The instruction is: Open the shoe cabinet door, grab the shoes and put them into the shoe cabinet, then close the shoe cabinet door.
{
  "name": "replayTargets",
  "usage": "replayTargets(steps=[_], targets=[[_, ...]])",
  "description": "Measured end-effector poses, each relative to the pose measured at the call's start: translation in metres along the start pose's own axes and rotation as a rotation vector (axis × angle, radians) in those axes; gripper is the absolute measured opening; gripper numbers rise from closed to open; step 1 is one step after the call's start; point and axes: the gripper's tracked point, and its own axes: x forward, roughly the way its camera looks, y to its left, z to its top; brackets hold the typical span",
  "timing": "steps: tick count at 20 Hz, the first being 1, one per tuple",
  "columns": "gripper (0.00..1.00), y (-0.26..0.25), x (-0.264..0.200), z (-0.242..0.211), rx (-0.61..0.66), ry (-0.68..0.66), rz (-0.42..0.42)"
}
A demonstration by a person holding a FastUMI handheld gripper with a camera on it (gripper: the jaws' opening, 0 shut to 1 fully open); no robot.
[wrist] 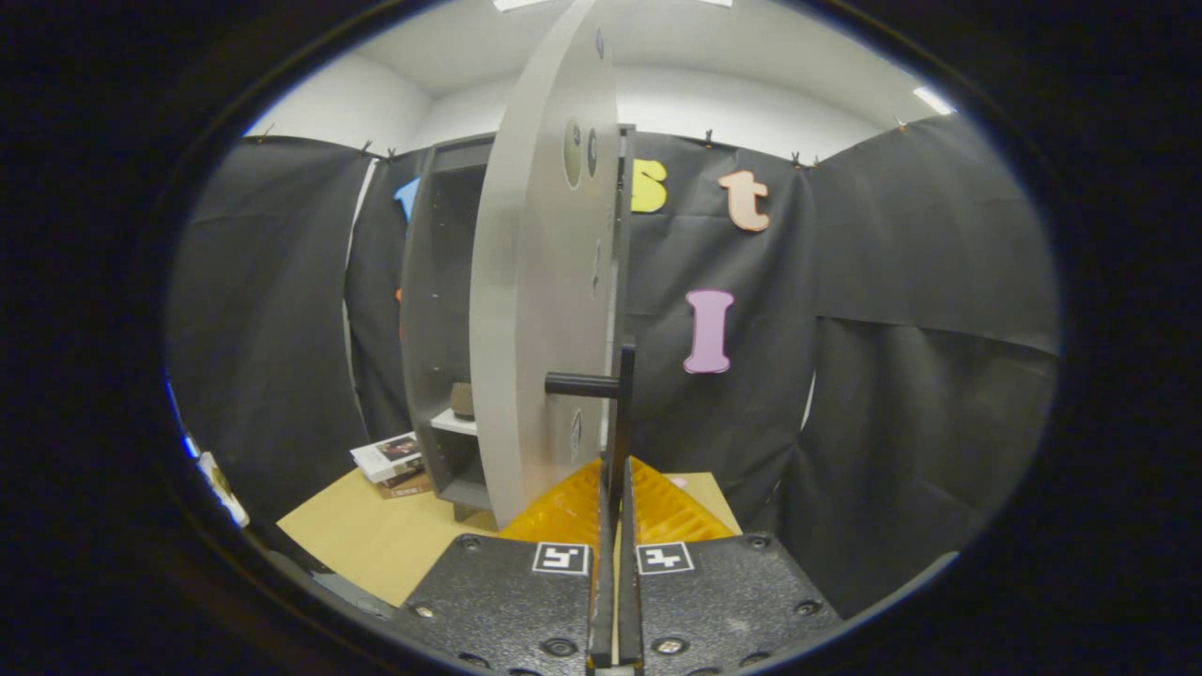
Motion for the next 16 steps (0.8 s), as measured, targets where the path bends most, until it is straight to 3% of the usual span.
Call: replayTargets(steps=[2, 4, 10, 14, 16], targets=[[0.04, -0.005, 0.0, -0.001, 0.071, 0.014, 0.036], [0.05, -0.008, 0.0, -0.001, 0.064, 0.017, 0.052], [0.07, -0.009, -0.03, 0.008, -0.038, -0.013, -0.029], [0.4, 0.019, -0.074, -0.009, -0.032, 0.01, 0.012], [0.76, 0.034, -0.086, -0.024, -0.018, 0.025, 0.029]])
